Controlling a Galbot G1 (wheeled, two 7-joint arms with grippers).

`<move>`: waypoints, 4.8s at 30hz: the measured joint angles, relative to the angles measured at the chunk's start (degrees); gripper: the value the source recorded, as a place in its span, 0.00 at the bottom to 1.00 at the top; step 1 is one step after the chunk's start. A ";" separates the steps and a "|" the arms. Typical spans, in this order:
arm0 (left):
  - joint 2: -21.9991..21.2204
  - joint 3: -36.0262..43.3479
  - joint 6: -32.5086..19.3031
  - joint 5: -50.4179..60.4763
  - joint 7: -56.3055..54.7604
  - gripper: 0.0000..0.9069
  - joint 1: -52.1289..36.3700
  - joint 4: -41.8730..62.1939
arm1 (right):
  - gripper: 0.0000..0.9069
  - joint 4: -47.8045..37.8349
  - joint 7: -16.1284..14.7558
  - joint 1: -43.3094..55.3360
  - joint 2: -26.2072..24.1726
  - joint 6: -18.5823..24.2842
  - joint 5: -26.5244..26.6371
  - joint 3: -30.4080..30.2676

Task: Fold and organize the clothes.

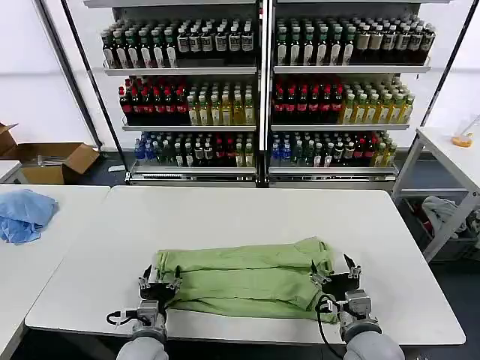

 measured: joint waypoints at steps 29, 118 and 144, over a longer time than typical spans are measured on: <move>2.08 -6.13 -0.16 -5.67 0.45 0.02 -1.36 -0.89 | 1.00 2.15 1.44 -1.45 -0.21 0.40 0.53 0.71; 5.01 -1.02 1.54 -21.33 8.58 1.00 -3.53 -3.18 | 1.00 -1.13 0.62 2.38 -2.04 1.95 1.59 1.46; 3.69 -1.46 4.74 -44.37 12.95 0.02 -5.45 1.05 | 1.00 -0.80 0.83 2.44 -1.60 1.47 1.43 1.65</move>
